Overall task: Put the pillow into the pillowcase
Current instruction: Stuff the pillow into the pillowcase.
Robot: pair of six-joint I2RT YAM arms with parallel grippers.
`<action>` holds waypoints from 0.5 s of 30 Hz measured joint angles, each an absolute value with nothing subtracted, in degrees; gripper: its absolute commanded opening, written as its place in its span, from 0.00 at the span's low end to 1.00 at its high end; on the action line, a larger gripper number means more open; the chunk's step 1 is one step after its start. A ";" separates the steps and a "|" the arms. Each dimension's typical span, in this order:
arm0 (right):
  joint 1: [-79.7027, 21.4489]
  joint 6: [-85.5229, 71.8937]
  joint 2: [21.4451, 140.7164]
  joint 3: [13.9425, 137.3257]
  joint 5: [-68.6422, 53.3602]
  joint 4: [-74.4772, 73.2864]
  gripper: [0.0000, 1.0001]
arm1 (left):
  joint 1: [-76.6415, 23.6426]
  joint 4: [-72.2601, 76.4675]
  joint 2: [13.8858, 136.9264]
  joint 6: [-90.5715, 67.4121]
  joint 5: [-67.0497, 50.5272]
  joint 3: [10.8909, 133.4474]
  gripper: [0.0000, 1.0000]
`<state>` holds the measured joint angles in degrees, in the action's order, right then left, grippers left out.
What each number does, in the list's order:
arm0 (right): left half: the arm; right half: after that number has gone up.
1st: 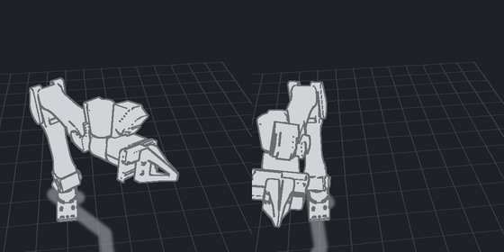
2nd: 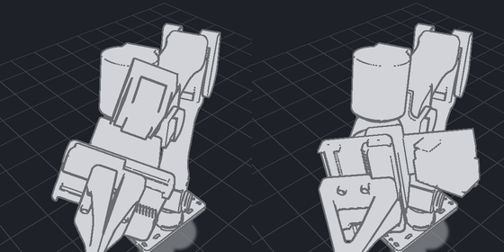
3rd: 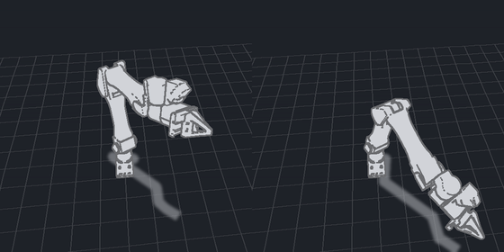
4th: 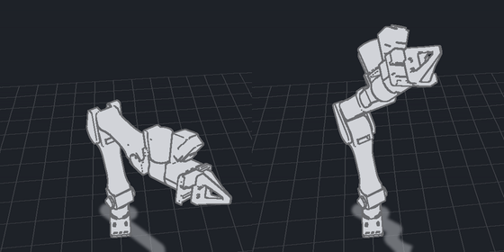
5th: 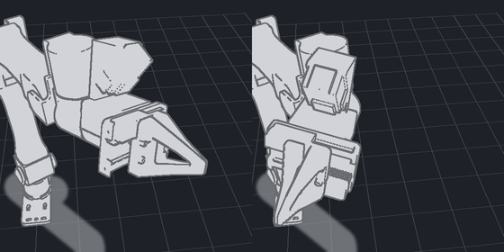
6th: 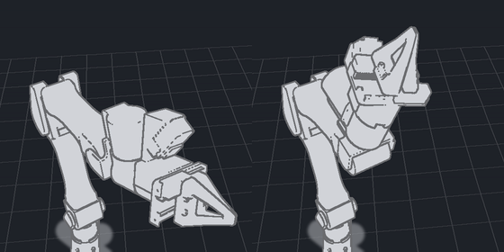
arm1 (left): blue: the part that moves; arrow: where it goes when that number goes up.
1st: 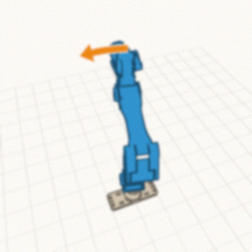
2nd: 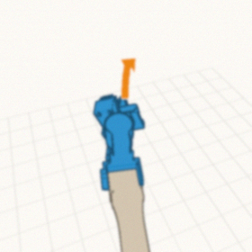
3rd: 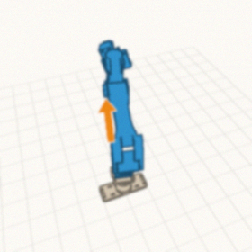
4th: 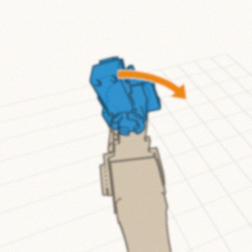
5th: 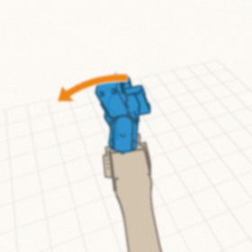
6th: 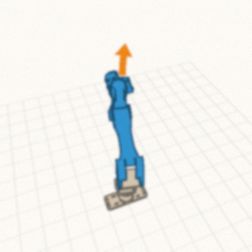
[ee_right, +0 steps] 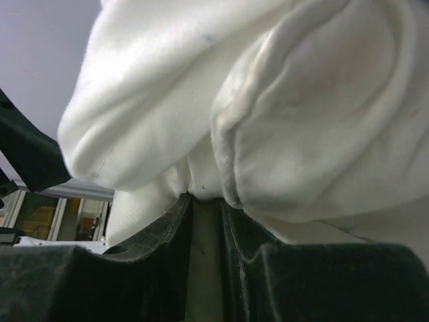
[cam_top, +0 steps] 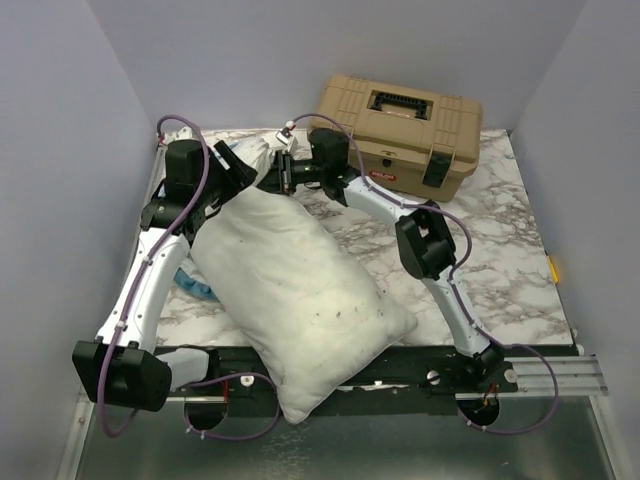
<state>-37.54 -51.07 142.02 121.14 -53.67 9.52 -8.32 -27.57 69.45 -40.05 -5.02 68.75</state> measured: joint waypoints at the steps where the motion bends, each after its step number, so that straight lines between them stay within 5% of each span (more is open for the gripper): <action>1: -37.71 -52.29 142.06 120.84 -53.89 10.85 0.26 | -8.29 -27.53 69.45 -39.99 -5.08 69.49 0.71; 6: -38.00 -59.05 143.33 120.46 -55.00 17.12 0.31 | -8.67 -26.79 69.54 -41.30 -6.63 68.12 0.65; 15: -36.71 -45.78 135.98 117.54 -48.05 -3.25 0.71 | -9.02 -25.26 66.89 -47.92 -2.52 51.57 0.14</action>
<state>-36.71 -45.78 135.98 117.54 -48.05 -3.25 -9.02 -25.26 66.89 -47.92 -2.52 51.57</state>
